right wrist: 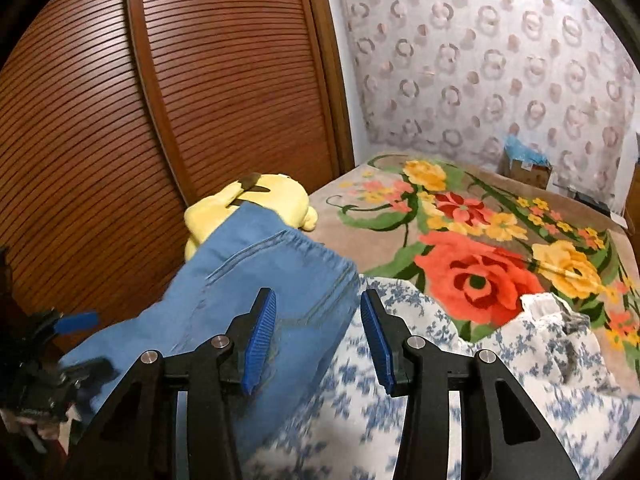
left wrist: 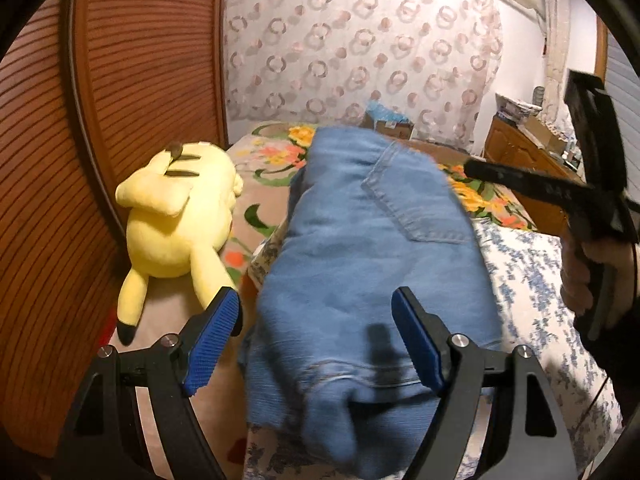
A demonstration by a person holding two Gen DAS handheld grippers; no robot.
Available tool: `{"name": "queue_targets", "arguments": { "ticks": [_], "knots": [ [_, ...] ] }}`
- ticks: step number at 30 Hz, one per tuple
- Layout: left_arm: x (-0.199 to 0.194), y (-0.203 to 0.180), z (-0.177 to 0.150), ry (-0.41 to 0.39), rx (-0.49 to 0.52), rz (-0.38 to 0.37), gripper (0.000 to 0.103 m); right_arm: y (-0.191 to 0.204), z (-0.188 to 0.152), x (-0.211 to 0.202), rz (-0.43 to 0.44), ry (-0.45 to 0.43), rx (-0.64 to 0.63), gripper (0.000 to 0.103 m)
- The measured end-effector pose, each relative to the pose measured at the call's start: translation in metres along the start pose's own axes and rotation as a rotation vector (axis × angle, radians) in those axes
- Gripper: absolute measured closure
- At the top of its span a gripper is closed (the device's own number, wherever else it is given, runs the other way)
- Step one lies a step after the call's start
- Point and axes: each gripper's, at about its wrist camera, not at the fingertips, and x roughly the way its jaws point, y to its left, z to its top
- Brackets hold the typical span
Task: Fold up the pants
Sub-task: 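Lower the jeans stack onto the other folded jeans beside the plush toy, then open the right tool and withdraw it from the stacked jeans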
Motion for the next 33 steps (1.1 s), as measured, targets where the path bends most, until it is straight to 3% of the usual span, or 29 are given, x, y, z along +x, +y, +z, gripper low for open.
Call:
{"name": "queue_targets", "arguments": {
  "ticks": [16,22,29,30,33],
  "knots": [
    [-0.036,-0.074,0.007,-0.061,0.096,-0.071,0.023,0.006,-0.062,-0.157,-0.105,-0.055,0.025,0.057],
    [-0.048,-0.102,0.001,-0.068,0.129,-0.119,0.022,0.010,-0.084,-0.190,-0.129,-0.064,0.044,0.057],
    [-0.055,-0.129,-0.008,-0.054,0.148,-0.152,0.008,0.015,-0.103,-0.218,-0.156,-0.070,0.071,0.057],
    [-0.057,-0.133,-0.009,-0.058,0.155,-0.156,0.002,0.013,-0.105,-0.221,-0.158,-0.070,0.074,0.057],
    [-0.063,-0.142,-0.013,-0.068,0.162,-0.166,0.000,0.016,-0.112,-0.232,-0.165,-0.078,0.085,0.057]
  ]
}}
